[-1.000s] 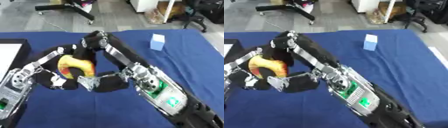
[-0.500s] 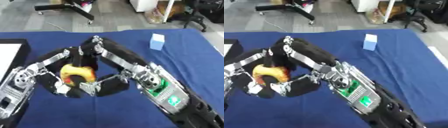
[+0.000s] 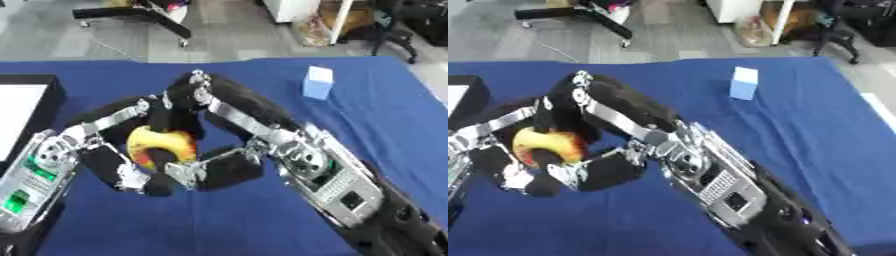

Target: Pick up the objects with one hand, pass them to the other hand, and then place them into the box on the other side of the table.

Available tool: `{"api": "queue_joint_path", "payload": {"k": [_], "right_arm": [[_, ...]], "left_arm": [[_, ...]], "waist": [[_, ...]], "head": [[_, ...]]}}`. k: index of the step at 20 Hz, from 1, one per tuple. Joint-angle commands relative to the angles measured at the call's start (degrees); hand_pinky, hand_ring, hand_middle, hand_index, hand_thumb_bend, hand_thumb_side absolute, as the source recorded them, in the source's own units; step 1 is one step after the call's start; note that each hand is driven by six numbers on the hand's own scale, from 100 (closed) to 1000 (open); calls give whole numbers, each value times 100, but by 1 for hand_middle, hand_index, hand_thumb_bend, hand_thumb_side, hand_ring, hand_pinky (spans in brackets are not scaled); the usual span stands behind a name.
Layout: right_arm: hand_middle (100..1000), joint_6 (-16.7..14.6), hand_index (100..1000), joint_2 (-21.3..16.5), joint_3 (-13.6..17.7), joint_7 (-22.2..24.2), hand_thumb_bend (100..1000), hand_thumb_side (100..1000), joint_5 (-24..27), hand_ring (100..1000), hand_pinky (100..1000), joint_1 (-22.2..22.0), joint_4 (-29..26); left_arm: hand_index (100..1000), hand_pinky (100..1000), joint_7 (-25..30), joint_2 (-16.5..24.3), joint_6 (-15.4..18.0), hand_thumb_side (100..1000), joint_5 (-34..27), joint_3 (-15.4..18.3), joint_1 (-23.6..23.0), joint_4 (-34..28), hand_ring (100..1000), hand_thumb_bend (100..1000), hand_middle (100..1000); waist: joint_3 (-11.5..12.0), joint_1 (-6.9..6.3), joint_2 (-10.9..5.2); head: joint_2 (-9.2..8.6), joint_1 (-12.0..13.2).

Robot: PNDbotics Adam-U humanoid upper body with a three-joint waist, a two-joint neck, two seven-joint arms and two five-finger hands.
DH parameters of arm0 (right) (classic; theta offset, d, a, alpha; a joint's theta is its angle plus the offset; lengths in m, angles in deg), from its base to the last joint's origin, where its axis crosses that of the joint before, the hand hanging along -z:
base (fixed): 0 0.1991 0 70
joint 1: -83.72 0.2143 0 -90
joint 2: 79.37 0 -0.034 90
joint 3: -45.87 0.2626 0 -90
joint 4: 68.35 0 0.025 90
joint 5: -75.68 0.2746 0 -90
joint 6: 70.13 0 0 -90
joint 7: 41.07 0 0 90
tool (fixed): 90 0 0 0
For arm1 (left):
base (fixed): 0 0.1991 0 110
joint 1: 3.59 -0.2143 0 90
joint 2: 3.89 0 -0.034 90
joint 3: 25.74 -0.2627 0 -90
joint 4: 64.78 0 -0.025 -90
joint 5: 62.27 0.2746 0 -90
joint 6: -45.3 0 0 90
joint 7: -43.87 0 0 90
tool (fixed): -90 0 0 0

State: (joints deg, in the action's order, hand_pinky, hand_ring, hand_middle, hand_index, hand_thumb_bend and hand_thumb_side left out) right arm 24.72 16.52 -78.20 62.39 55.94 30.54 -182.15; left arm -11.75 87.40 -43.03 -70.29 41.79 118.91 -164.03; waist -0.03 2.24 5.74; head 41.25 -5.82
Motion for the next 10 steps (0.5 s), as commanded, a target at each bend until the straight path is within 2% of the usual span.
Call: {"api": "queue_joint_path", "payload": {"k": [1,6,10], "right_arm": [[302,-78,291,-55,-43,23,103,100,-48,386,314,34,-79],[302,-139,290,-103,-60,91,124,100,-102,386,312,-41,-79],[301,-169,290,-111,-68,147,141,100,-109,386,312,-66,-79]], "left_arm": [[679,716,-52,-48,-54,470,-168,95,98,-114,628,564,503],[672,712,-30,-41,-116,462,-438,163,47,-102,620,571,497],[716,724,21,-22,-151,464,-555,160,33,-142,663,656,540]], "waist": [[-14,-13,-49],[-22,-9,-45],[-29,-12,-44]], "head": [[10,21],[5,16],[-5,-4]]}}
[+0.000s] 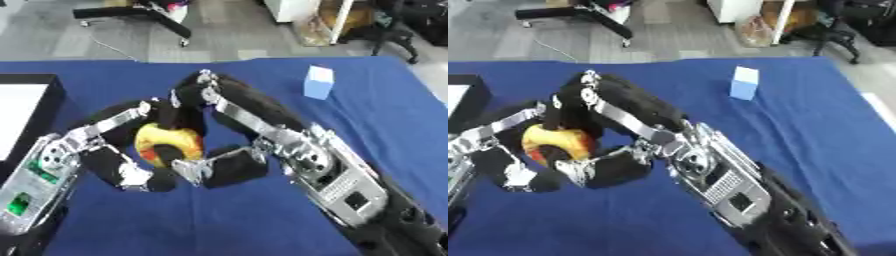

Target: Pick up the objects with one hand, pass them to the other hand, and then place them into the box on the other side of the table.

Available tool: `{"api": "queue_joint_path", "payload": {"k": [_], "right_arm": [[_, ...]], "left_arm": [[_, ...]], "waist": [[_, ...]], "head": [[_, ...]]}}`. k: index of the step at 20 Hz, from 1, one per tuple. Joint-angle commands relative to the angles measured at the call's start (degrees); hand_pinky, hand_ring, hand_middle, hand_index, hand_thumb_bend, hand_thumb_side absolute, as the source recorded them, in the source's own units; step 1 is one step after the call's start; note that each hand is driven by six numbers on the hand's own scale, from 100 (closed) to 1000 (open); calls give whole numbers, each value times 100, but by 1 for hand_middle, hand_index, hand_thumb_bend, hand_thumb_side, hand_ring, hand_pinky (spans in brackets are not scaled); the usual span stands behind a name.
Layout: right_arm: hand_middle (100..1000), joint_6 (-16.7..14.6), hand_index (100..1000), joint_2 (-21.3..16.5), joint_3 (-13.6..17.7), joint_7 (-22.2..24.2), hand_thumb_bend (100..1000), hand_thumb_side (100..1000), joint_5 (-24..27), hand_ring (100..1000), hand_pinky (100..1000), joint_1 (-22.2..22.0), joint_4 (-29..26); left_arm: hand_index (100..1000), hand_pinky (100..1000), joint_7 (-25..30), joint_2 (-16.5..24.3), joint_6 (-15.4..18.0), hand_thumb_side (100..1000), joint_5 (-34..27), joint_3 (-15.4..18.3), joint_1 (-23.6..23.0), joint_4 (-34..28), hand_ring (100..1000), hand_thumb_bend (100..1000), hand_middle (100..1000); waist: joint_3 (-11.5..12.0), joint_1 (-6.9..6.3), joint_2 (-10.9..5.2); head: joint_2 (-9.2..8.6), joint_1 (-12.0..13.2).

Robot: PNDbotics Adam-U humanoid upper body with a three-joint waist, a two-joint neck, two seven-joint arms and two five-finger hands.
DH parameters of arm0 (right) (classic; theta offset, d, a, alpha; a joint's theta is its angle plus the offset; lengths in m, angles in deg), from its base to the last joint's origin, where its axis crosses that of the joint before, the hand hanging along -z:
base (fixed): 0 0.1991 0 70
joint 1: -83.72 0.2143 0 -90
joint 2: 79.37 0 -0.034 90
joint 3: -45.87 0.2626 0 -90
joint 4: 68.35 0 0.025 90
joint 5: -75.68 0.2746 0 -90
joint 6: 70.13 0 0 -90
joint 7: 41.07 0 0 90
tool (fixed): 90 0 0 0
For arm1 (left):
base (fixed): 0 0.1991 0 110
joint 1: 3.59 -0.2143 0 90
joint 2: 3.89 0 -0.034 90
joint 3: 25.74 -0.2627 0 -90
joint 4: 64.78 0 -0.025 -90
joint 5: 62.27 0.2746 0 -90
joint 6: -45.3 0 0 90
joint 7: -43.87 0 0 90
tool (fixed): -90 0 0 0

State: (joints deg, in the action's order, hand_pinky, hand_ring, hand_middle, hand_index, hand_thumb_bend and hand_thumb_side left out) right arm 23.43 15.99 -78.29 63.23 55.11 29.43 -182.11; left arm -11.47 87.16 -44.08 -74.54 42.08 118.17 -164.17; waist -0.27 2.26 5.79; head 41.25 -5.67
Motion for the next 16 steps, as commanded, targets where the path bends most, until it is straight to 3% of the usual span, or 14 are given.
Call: {"api": "queue_joint_path", "payload": {"k": [1,10,14,16], "right_arm": [[301,-42,290,-60,-63,80,131,100,-24,386,312,37,-83],[301,-41,290,-93,-60,181,127,100,-195,385,309,-25,-83],[301,-47,291,-95,-69,204,127,100,-330,385,311,-43,-83],[302,-48,291,-94,-73,204,128,100,-353,386,312,-47,-83]], "left_arm": [[730,726,11,6,-49,467,-142,127,101,-138,673,684,555],[787,738,84,68,-20,475,-183,188,-2,-160,720,739,607],[743,726,74,62,-49,449,-216,187,-12,-154,675,687,557],[716,725,83,56,-60,433,-236,176,-13,-160,649,609,528]], "waist": [[-7,-12,-49],[-1,4,-48],[7,16,-51],[10,19,-53]], "head": [[-11,-30],[-79,-133],[-72,-113],[-65,-86]]}}
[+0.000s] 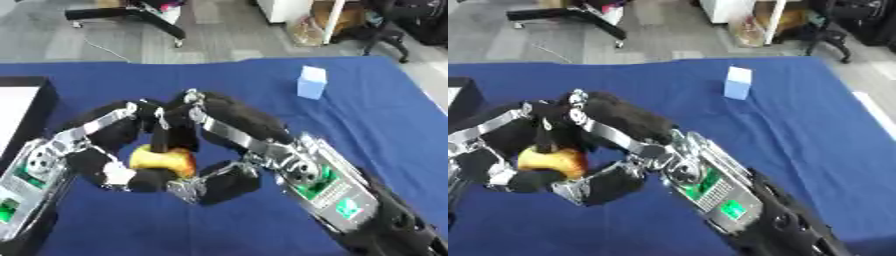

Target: Pick up the objects with one hand, pass them to the other hand, and then place them into the box on the other side of the table.

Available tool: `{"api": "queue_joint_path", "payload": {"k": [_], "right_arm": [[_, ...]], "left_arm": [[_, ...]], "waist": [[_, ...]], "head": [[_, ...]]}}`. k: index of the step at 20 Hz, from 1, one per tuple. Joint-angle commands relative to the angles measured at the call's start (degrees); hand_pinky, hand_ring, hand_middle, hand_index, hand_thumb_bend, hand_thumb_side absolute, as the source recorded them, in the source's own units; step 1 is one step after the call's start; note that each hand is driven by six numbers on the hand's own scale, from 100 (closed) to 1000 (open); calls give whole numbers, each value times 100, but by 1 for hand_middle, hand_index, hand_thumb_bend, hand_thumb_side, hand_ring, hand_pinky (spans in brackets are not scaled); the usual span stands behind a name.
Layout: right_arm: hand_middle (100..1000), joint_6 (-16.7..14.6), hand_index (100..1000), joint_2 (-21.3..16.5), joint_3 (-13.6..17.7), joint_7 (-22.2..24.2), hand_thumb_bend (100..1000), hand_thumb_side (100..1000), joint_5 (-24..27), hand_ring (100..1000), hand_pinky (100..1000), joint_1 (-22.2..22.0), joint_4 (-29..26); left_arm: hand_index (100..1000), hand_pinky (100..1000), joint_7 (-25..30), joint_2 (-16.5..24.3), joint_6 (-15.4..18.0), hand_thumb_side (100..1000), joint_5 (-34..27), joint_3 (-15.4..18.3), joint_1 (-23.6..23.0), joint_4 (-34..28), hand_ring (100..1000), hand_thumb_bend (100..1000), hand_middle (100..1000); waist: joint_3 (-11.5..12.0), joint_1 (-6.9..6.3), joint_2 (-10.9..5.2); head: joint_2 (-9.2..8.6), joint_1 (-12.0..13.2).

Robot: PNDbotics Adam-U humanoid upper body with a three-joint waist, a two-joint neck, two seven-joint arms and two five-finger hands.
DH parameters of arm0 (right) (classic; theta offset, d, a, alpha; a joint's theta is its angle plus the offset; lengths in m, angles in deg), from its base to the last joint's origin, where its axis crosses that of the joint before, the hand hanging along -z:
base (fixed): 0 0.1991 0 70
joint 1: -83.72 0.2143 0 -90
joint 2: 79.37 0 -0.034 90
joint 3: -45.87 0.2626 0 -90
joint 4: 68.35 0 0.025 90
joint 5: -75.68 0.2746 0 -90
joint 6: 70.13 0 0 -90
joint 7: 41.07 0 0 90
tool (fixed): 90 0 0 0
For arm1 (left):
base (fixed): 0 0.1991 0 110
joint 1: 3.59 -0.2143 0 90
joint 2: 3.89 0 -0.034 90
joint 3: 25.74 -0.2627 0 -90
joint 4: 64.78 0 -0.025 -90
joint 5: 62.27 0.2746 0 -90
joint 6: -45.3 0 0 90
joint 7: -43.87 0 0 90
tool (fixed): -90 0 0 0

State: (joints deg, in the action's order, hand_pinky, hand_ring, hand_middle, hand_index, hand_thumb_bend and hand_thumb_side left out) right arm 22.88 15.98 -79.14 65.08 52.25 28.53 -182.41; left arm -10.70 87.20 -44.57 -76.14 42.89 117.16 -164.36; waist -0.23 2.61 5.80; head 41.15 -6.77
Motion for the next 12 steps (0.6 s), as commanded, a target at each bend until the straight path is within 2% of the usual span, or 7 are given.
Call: {"api": "queue_joint_path", "payload": {"k": [1,8,12], "right_arm": [[302,5,291,-93,12,17,129,100,-74,386,313,41,-53],[307,14,300,-92,8,-3,137,100,-85,390,318,28,-53],[315,38,310,-90,8,-18,145,100,-64,396,324,28,-53]], "left_arm": [[711,725,28,50,-12,429,-95,89,89,-148,643,591,523],[669,705,90,40,-23,397,-170,93,82,-159,604,514,483],[648,682,100,37,-35,331,-163,84,83,-157,579,429,460]], "waist": [[6,-16,-55],[11,-16,-52],[7,-19,-53]], "head": [[-51,39],[-10,100],[20,152]]}}
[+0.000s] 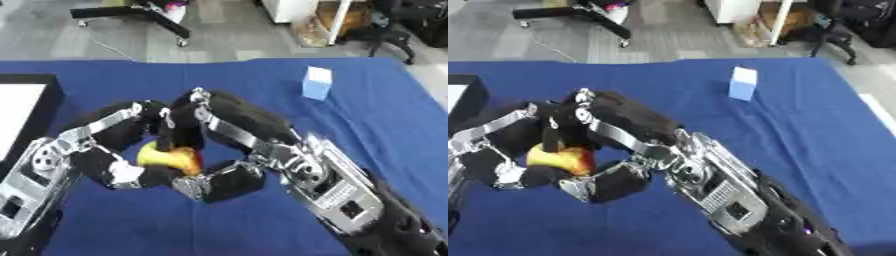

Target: Pick up the objects with one hand, pass them to the other hand, and then place them into the box on the other side of the table.

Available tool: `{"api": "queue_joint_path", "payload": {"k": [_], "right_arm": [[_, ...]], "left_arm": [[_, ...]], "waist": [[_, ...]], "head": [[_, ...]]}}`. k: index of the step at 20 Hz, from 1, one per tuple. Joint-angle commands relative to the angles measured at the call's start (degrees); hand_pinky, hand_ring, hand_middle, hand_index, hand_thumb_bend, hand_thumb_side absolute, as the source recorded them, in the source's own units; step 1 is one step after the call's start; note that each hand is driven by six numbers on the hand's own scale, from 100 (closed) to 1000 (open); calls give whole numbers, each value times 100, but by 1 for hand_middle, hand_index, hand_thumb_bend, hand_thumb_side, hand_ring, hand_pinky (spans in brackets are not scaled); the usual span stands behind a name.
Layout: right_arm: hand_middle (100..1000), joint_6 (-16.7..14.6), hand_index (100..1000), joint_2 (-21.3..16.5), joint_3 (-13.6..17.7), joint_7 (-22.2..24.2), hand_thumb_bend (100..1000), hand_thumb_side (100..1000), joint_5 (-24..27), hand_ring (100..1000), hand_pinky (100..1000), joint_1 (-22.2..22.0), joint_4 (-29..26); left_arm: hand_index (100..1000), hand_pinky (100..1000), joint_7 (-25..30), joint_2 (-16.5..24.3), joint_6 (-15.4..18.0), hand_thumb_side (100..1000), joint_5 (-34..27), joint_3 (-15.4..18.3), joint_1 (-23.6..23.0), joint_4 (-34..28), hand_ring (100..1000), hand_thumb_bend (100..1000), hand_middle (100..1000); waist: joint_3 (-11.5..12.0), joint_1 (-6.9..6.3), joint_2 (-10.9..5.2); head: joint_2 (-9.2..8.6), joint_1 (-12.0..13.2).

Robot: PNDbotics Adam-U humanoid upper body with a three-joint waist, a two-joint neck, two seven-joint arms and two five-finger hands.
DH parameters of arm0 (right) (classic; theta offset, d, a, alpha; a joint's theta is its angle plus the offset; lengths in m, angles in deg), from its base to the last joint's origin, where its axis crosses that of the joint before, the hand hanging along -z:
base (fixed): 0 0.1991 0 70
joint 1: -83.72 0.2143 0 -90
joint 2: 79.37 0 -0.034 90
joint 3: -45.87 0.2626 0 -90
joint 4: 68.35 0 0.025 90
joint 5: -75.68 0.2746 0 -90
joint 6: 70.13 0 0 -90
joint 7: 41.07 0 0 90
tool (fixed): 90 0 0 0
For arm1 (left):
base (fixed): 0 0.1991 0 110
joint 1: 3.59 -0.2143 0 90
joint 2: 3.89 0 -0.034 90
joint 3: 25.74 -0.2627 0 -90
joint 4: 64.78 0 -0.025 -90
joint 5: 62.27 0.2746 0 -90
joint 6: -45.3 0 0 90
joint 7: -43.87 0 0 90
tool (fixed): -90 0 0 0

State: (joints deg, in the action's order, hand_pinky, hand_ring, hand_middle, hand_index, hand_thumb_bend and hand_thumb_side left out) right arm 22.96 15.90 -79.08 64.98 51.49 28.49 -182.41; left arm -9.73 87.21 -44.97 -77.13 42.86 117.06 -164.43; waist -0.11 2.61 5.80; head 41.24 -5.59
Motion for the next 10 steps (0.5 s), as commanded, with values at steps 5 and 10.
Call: {"api": "queue_joint_path", "payload": {"k": [5,10], "right_arm": [[323,54,320,-83,16,-18,148,100,30,404,329,54,-53],[328,43,325,-87,37,-4,141,100,-12,408,334,73,-53]], "left_arm": [[596,623,136,40,-4,231,-30,85,113,-148,512,287,395],[551,553,269,34,-8,180,-4,102,139,-143,436,195,331]], "waist": [[-14,-18,-56],[-15,-16,-56]], "head": [[25,61],[39,76]]}}
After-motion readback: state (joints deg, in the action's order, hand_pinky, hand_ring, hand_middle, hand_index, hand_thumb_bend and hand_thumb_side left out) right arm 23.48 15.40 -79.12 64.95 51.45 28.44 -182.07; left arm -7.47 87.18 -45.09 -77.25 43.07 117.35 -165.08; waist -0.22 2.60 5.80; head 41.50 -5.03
